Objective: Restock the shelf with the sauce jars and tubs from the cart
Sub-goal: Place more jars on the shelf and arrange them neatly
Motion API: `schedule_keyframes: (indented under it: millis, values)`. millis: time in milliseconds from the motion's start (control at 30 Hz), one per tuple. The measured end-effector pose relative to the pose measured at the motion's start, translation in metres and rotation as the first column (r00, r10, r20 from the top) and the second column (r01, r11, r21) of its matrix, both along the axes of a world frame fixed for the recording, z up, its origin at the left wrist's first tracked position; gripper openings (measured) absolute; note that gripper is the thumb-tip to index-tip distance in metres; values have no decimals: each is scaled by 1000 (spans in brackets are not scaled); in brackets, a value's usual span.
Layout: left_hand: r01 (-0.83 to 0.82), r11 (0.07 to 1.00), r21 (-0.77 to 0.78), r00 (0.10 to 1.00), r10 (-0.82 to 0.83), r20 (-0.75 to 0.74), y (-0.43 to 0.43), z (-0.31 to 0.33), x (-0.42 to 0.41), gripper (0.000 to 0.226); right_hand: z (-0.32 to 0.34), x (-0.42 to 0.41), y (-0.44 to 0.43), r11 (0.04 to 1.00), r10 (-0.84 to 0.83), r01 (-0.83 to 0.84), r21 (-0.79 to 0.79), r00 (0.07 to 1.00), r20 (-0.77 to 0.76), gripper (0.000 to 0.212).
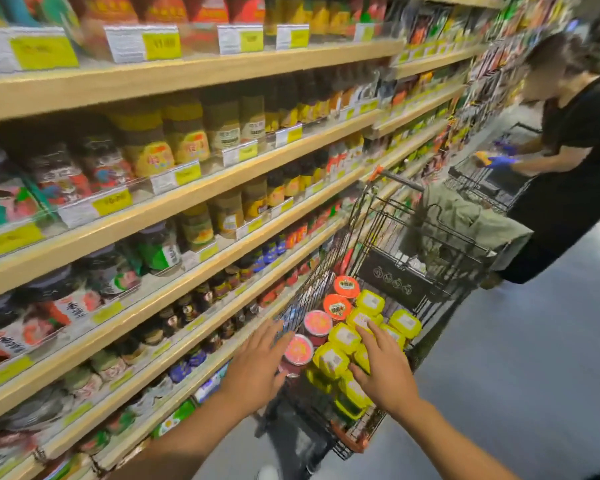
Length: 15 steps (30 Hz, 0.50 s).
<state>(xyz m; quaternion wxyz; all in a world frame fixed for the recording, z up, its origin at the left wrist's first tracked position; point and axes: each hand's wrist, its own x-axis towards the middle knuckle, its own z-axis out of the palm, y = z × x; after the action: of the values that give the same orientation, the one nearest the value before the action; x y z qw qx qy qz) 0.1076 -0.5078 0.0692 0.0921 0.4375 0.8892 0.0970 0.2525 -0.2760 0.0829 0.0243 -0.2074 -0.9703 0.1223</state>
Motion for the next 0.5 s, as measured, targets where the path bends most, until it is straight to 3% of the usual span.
schedule_keyframes:
  millis: [267, 500]
  values:
    - [53, 989, -137, 979, -24, 203, 72, -49, -77, 74, -41, -46, 57, 997, -55, 64, -54, 987, 151, 79]
    - [95, 940, -329, 957, 5, 291, 109, -102, -105, 80, -70, -72, 84, 996, -22, 41, -80, 973, 228, 76]
